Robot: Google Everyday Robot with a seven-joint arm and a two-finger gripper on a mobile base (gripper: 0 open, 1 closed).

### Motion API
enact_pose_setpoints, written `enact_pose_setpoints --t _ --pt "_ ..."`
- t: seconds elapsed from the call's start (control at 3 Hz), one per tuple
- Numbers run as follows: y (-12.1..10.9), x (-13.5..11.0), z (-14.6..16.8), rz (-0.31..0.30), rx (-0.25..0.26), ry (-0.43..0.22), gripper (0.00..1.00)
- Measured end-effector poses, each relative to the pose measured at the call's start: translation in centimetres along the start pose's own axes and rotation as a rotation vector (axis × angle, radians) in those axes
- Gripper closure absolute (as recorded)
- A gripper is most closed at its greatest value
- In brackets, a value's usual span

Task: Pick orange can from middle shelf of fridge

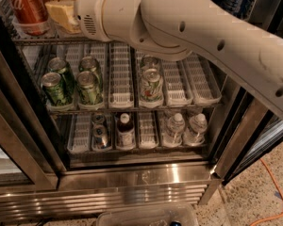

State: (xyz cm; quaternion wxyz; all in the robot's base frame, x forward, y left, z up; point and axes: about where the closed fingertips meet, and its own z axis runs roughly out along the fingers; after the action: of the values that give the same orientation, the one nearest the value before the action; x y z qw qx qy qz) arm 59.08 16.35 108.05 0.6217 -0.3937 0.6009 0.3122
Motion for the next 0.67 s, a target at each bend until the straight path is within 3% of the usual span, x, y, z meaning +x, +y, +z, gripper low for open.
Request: enact_pose_setpoints --t 0.67 --pt "0.1 -2.6 -0.7 -0.072 -0.017 -0.028 1.0"
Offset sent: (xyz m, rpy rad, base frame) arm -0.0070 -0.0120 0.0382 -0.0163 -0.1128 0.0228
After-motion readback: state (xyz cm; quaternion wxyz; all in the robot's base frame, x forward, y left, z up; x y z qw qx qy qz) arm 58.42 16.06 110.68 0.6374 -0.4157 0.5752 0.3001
